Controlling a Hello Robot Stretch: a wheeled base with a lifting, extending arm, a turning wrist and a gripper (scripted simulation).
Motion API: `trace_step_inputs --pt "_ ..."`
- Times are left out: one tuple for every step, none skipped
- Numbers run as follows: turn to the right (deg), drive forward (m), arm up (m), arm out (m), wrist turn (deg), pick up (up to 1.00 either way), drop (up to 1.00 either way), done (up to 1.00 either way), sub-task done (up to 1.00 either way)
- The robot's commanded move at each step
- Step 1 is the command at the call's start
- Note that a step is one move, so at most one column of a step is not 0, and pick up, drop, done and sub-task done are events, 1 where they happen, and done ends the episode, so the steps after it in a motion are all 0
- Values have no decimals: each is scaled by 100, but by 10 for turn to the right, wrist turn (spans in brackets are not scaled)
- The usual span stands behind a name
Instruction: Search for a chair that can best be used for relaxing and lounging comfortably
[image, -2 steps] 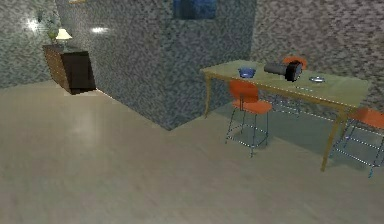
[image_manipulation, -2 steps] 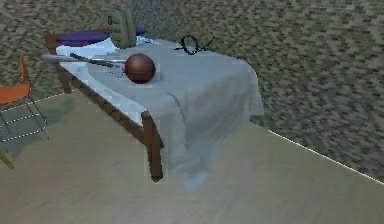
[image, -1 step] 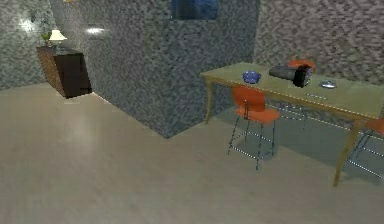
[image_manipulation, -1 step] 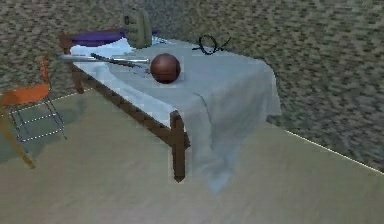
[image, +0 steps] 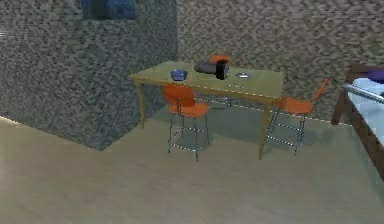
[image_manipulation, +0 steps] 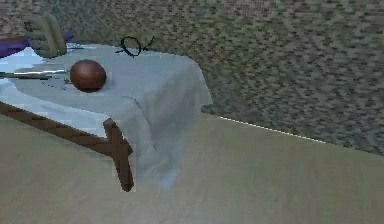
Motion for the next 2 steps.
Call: trace_step_inputs --pt "0 90 0 0 0 0 0 0 0" --pt "0 0 0 0 0 0 0 100 0"
